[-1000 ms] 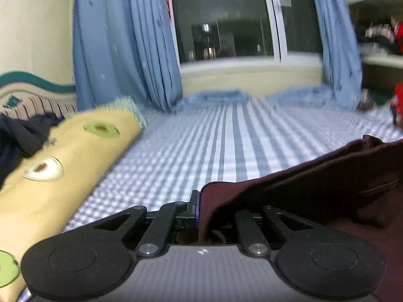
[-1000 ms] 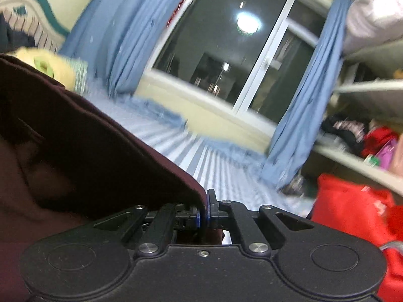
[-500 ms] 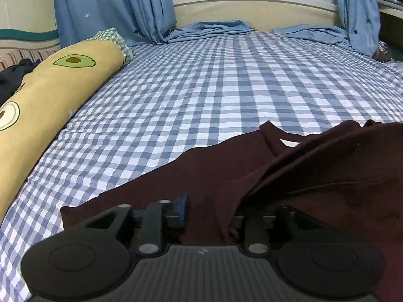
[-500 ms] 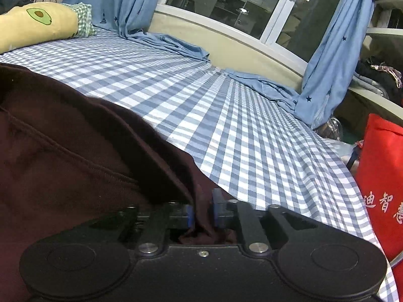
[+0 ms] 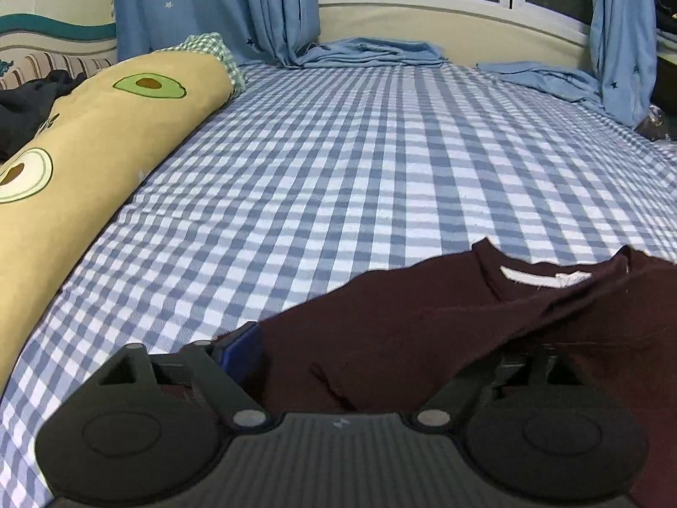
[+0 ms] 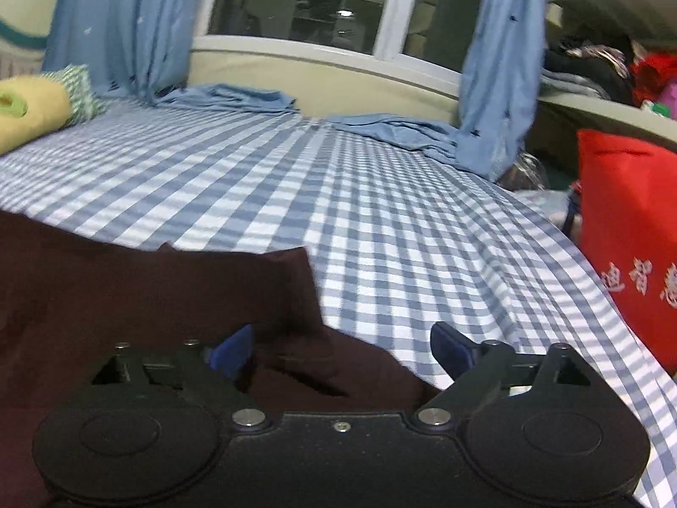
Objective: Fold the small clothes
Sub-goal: 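Lift the hem with both tools and fold it over toward the collar, then open both tools and release the folded sweatshirt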
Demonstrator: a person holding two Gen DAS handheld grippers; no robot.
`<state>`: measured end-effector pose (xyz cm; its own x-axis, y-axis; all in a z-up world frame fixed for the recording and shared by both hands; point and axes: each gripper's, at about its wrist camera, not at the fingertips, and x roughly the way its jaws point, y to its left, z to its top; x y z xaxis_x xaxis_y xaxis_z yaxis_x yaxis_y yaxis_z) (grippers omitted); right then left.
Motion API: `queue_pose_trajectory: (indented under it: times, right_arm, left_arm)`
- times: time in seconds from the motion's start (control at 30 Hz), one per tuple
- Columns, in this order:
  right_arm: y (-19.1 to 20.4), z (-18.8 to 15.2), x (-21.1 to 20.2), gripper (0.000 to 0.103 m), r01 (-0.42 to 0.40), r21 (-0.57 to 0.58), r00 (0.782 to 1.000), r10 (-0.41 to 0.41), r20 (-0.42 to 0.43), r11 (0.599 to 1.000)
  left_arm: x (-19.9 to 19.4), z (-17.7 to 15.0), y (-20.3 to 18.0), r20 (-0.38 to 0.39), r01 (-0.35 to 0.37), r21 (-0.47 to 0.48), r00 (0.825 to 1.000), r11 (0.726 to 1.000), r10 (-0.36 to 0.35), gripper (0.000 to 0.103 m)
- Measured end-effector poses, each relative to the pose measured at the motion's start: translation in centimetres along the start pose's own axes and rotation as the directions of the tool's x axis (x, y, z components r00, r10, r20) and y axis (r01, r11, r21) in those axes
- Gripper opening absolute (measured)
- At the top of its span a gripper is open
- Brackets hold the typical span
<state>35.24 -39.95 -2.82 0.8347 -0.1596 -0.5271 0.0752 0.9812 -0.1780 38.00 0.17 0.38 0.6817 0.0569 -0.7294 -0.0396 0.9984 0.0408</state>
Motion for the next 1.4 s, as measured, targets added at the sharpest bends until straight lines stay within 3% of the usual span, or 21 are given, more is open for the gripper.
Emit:
queue_pose_trajectory:
  times: [0.33, 0.47, 0.73, 0.9, 1.03, 1.07, 1.13, 1.23, 1.4]
  right_arm:
    - [-0.5, -0.8, 1.7, 0.098, 0.03, 0.045, 0.998, -0.027, -0.054, 0.999]
    - [-0.4, -1.1, 2.2, 0.102, 0.035, 0.041, 0.997, -0.032, -0.069, 0.999]
    - [-0.4, -1.3, 2.6, 0.102, 0.022, 0.051, 0.996, -0.018, -0.083, 0.998]
    - [-0.5, -1.4, 2.4, 0.102, 0.026, 0.057, 0.997, -0.022, -0.074, 0.998]
    - [-0.6, -1.5, 2.6, 0.102, 0.027, 0.068, 0.997, -0.021, -0.08, 0.997]
    - [-0.6, -1.5, 2.6, 0.102, 0.029, 0.067, 0.996, -0.023, -0.082, 0.997]
    - [-0.5, -1.5, 2.7, 0.102, 0.032, 0.061, 0.996, -0.027, -0.083, 0.998]
    - [-0.3, -1.6, 2.6, 0.102, 0.04, 0.051, 0.996, -0.036, -0.077, 0.998]
    - [-0.1, -1.6, 2.5, 0.102, 0.055, 0.039, 0.996, -0.052, -0.068, 0.998]
  left_arm:
    - [-0.9, 2.3, 2.3, -0.042, 0.131, -0.082, 0.99, 0.988, -0.135, 0.093]
    - [-1.1, 2.6, 2.6, -0.064, 0.095, -0.063, 0.993, 0.994, -0.099, 0.097]
    - [-1.5, 3.9, 3.6, -0.073, 0.172, -0.11, 0.981, 0.979, -0.181, 0.098]
    - [-1.9, 4.2, 3.3, -0.082, 0.168, -0.093, 0.981, 0.981, -0.176, 0.097]
    - [-3.0, 4.3, 5.6, -0.065, 0.311, -0.17, 0.943, 0.935, -0.325, 0.099]
    - [-3.2, 4.3, 6.4, -0.045, 0.315, -0.206, 0.943, 0.927, -0.33, 0.103]
    - [-3.5, 4.6, 7.9, -0.023, 0.269, -0.256, 0.959, 0.928, -0.284, 0.102]
    - [-4.2, 4.6, 8.3, 0.003, 0.183, -0.236, 0.982, 0.954, -0.187, 0.102]
    - [-5.2, 2.5, 5.7, 0.053, 0.116, -0.129, 0.993, 0.985, -0.11, 0.102]
